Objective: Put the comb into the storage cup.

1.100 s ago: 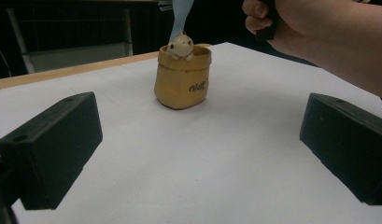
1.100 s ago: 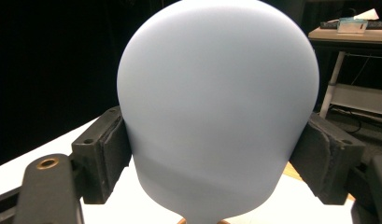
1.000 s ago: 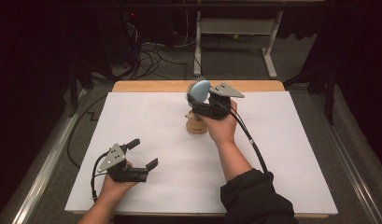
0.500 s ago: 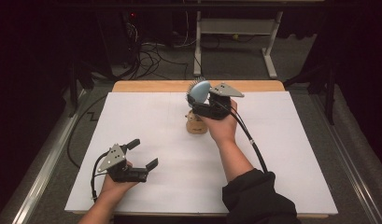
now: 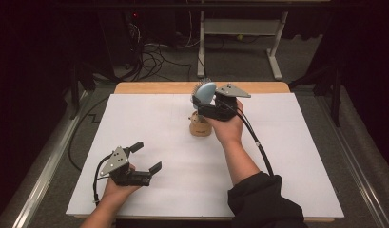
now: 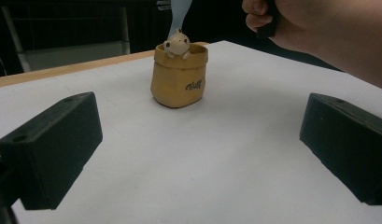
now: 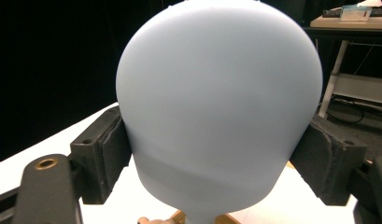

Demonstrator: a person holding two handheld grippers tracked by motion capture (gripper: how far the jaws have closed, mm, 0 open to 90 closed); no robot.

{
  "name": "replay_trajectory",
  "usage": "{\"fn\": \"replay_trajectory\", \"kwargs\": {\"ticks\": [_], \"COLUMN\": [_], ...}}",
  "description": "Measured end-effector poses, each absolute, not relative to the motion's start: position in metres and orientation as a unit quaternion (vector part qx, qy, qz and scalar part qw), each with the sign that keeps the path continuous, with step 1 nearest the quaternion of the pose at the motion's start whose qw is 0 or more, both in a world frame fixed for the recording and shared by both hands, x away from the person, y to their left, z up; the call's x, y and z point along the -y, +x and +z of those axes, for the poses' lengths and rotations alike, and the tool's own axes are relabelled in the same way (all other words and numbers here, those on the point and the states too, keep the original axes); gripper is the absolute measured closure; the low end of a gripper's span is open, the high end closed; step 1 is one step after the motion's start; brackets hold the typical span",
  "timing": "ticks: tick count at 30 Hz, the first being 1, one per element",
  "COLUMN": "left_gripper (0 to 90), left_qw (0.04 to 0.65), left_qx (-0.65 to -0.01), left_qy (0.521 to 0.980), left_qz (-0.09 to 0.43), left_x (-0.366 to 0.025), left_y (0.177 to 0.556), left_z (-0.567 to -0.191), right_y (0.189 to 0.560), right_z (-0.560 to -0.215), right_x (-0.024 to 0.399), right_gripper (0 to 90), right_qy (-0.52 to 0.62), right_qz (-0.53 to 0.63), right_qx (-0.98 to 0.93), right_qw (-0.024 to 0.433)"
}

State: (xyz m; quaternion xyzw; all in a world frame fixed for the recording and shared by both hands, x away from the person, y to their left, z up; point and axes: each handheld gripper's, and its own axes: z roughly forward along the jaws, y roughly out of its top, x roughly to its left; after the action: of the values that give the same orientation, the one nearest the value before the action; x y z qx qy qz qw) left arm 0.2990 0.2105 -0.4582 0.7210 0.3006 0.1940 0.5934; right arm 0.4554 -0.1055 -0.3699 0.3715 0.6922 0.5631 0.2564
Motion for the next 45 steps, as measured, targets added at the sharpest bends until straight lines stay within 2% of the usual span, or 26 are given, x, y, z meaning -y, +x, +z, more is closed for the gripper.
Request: {"fn": "replay_trajectory", "kwargs": {"ticks": [29,45], "left_gripper": [0.0,0.0], "left_qw": [0.592,0.592], "left_qx": [-0.3,-0.302], "left_qy": [0.723,0.723], "left_qz": [0.193,0.191], "left_x": [-0.21,-0.211], "left_y": [0.299,0.299], "left_z": [-0.458,-0.459], "right_y": [0.455,0.454], "right_z": [-0.372,-0.377], "right_x": [0.127,0.14], "right_gripper": [16.0,14.1], "right_qy": [0.403,0.418], "right_qz": [0.553,0.554], "right_qx": [-0.678,-0.672], "right_qw": [0.267,0.259]}}
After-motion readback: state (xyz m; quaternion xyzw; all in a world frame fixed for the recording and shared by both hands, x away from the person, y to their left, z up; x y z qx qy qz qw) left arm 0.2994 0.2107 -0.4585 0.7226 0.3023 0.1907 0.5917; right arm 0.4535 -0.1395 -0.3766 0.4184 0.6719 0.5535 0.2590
